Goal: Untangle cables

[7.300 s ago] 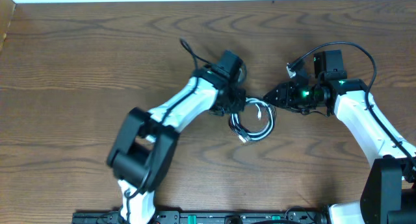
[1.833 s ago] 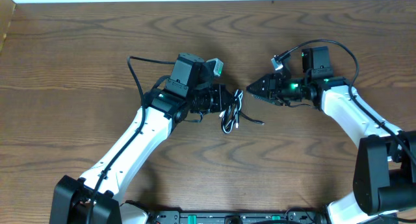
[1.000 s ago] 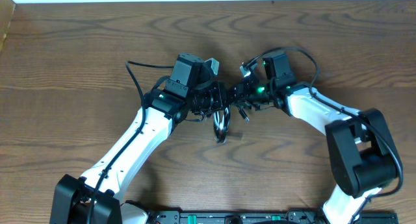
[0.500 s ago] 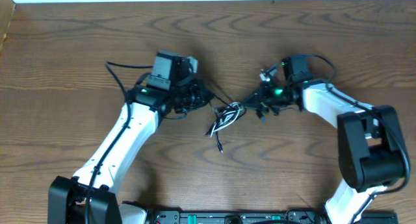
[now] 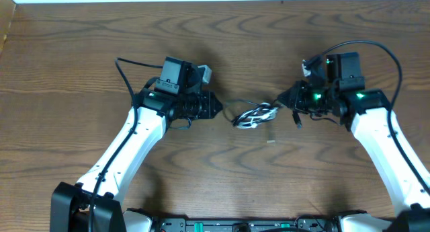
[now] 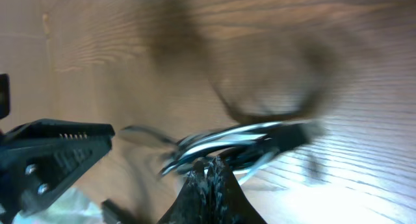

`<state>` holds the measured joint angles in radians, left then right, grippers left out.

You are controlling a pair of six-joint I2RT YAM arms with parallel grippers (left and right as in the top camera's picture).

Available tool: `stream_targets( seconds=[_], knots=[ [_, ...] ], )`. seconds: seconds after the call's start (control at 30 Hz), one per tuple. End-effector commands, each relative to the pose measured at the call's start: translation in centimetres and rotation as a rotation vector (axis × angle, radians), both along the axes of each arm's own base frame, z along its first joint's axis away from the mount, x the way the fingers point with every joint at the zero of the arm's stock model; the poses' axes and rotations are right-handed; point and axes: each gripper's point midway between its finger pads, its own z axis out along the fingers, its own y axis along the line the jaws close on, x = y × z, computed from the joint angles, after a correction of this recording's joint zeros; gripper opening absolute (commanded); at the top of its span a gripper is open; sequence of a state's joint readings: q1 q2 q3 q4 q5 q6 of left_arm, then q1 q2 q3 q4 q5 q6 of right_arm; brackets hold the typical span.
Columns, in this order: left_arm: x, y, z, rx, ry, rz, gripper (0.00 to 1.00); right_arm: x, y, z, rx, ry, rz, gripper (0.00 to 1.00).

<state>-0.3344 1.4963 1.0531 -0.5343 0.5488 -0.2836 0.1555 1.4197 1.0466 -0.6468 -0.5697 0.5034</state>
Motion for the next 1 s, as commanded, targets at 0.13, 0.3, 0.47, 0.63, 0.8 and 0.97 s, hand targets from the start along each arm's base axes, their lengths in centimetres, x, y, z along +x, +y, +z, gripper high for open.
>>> stream_targets(
  seconds=[0.13,0.3,0.47,0.63,0.8,0.97],
  knots=[
    [-0.7,-1.8,0.3,-0.002,-0.062,-0.115,0.72,-0.2,-1.5,0.0,-0.075,-0.017,-0.027,0.01],
    [-1.5,-4.8,1.0,-0.057,-0.121,-0.229,0.72,-0.3,-1.5,0.0,-0.074,-0.016,-0.022,0.01],
    [-1.9,-8.0,1.7,-0.13,-0.178,-0.317,0.69,-0.5,-1.5,-0.1,-0.075,-0.003,-0.021,0.01],
    [-2.8,-10.7,1.5,-0.169,-0.197,-0.394,0.64,-0.7,-1.5,-0.2,-0.077,0.006,-0.021,0.01],
    [-3.6,-12.2,-0.4,-0.162,-0.168,-0.435,0.57,-0.7,-1.5,-0.2,-0.078,0.009,-0.021,0.01],
    [-3.4,-12.8,-2.0,-0.158,-0.152,-0.443,0.47,-0.9,-1.5,-0.3,-0.079,0.016,-0.021,0.01]
  ],
)
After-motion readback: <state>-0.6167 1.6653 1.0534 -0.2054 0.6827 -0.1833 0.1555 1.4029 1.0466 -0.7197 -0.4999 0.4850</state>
